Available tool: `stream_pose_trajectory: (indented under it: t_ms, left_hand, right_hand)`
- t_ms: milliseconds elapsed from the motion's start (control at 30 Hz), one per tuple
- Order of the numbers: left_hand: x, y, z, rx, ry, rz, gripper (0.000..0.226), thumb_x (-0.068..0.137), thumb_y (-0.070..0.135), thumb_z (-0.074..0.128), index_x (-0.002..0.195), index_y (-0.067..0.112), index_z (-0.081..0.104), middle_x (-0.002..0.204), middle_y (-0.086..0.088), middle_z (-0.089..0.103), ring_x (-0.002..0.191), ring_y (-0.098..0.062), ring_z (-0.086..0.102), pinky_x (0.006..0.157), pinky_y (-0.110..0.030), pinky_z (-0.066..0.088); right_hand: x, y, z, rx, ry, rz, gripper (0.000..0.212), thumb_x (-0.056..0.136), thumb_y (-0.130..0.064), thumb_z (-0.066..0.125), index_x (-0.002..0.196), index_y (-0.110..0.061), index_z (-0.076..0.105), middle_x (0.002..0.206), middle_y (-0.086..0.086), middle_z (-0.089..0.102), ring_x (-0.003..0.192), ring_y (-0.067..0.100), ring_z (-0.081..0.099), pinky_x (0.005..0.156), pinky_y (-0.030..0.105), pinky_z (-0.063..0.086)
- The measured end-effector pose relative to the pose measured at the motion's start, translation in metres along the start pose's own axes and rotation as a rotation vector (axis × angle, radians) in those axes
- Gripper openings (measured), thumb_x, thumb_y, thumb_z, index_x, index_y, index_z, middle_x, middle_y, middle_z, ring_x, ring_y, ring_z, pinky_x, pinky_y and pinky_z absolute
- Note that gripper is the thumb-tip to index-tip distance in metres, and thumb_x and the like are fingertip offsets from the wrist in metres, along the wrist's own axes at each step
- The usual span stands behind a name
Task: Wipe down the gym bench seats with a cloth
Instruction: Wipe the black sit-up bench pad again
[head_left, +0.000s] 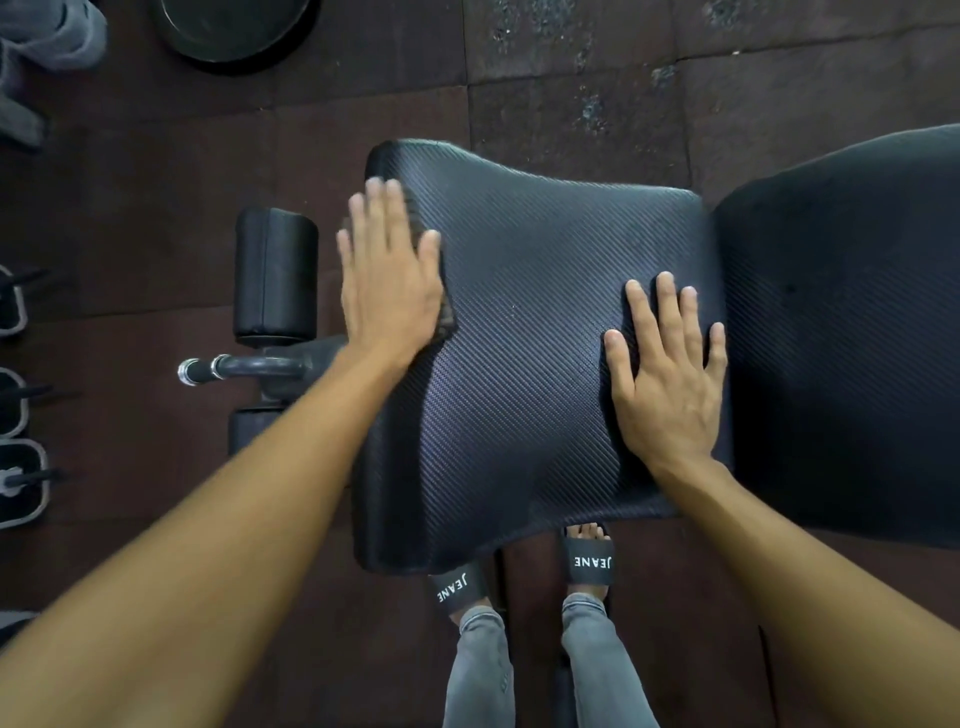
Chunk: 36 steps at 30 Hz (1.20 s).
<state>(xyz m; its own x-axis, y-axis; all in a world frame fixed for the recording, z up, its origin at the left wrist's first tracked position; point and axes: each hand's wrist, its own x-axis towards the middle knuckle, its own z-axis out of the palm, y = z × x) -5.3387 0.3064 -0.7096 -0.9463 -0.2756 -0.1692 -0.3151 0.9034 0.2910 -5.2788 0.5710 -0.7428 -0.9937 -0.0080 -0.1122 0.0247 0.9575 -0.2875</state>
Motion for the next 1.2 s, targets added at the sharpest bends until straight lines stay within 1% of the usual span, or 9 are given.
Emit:
stream_pose_trajectory:
  t_ms: [100, 300, 433, 500, 567, 733, 967, 1067, 1200]
  left_hand:
    - [-0.041, 0.02, 0.012, 0.038, 0.073, -0.146, 0.064, 0.103, 0.041, 0.024, 0.155, 0.008, 0.008, 0.164, -0.009, 0.004, 0.151, -0.026, 0.001, 0.123, -0.048, 0.005]
    - [-0.168, 0.059, 0.045, 0.219, -0.08, 0.517, 0.061, 0.102, 0.041, 0.033, 0.154, 0.013, 0.021, 0.163, -0.006, 0.015, 0.151, -0.025, 0.007, 0.12, -0.051, 0.019]
    - [-0.133, 0.049, 0.041, 0.235, -0.2, 0.961, 0.056, 0.103, 0.043, 0.029, 0.154, 0.018, 0.025, 0.161, -0.001, 0.021, 0.151, -0.021, 0.011, 0.122, -0.046, 0.015]
    - [-0.095, 0.044, 0.036, 0.269, -0.202, 1.051, 0.057, 0.103, 0.045, 0.029, 0.154, 0.02, 0.024, 0.161, -0.001, 0.022, 0.15, -0.02, 0.013, 0.123, -0.044, 0.011]
    - [-0.06, 0.045, 0.032, 0.264, -0.125, 0.889, 0.058, 0.102, 0.045, 0.028, 0.154, 0.021, 0.024, 0.161, -0.001, 0.021, 0.15, -0.019, 0.014, 0.122, -0.044, 0.01]
    - [-0.061, 0.067, 0.038, 0.136, 0.031, 0.181, 0.062, 0.102, 0.042, 0.025, 0.156, 0.014, 0.014, 0.164, -0.005, 0.01, 0.151, -0.021, 0.003, 0.123, -0.048, 0.004]
    - [-0.169, 0.098, 0.054, -0.041, -0.037, 0.087, 0.061, 0.103, 0.041, 0.027, 0.155, 0.012, 0.014, 0.164, -0.005, 0.004, 0.151, -0.02, -0.004, 0.121, -0.054, 0.003]
    - [-0.16, 0.083, 0.034, -0.228, -0.026, 0.05, 0.055, 0.103, 0.034, 0.03, 0.155, 0.017, 0.02, 0.164, 0.0, 0.005, 0.151, -0.013, -0.006, 0.121, -0.048, -0.011]
    - [-0.146, 0.022, 0.012, -0.085, 0.054, -0.034, 0.055, 0.101, 0.033, 0.028, 0.153, 0.017, 0.026, 0.163, -0.001, 0.012, 0.151, -0.018, 0.003, 0.122, -0.049, -0.001]
  right_hand:
    - [0.0, 0.0, 0.0, 0.005, 0.007, -0.002, 0.059, 0.102, -0.054, 0.02, 0.157, -0.036, 0.013, 0.167, -0.006, 0.005, 0.154, 0.016, 0.002, 0.124, 0.046, 0.002]
    - [0.0, -0.002, -0.003, 0.033, 0.024, -0.007, 0.057, 0.102, -0.052, 0.022, 0.157, -0.034, 0.02, 0.166, -0.006, 0.012, 0.154, 0.016, 0.007, 0.123, 0.045, 0.002]
    - [0.002, 0.004, -0.008, 0.319, 0.061, 0.016, 0.053, 0.103, -0.045, 0.021, 0.15, -0.03, 0.04, 0.163, -0.007, 0.027, 0.152, 0.008, 0.012, 0.124, 0.04, 0.004]
    - [0.002, 0.005, -0.008, 0.401, 0.075, 0.04, 0.053, 0.104, -0.044, 0.02, 0.148, -0.028, 0.044, 0.161, -0.009, 0.03, 0.151, 0.005, 0.014, 0.124, 0.036, 0.003]
    - [0.003, 0.005, -0.009, 0.42, 0.055, 0.051, 0.053, 0.104, -0.043, 0.02, 0.149, -0.028, 0.043, 0.161, -0.011, 0.029, 0.151, 0.003, 0.012, 0.124, 0.035, 0.001]
    - [0.001, 0.005, -0.012, 0.408, 0.011, 0.051, 0.051, 0.104, -0.043, 0.021, 0.15, -0.032, 0.039, 0.163, -0.013, 0.024, 0.152, 0.002, 0.008, 0.125, 0.036, -0.002]
    - [0.003, 0.001, -0.025, 0.499, -0.046, 0.081, 0.046, 0.104, -0.038, 0.032, 0.148, -0.028, 0.043, 0.163, -0.009, 0.026, 0.152, 0.005, 0.011, 0.125, 0.04, -0.001]
    - [-0.008, -0.025, -0.036, 0.516, 0.038, 0.104, 0.043, 0.103, -0.034, 0.041, 0.143, -0.021, 0.05, 0.158, -0.001, 0.036, 0.146, 0.014, 0.029, 0.122, 0.041, 0.019]
    - [-0.049, -0.076, -0.037, 0.448, -0.019, -0.001, 0.044, 0.101, -0.034, 0.047, 0.143, -0.021, 0.049, 0.157, 0.002, 0.036, 0.141, 0.019, 0.036, 0.114, 0.038, 0.028]
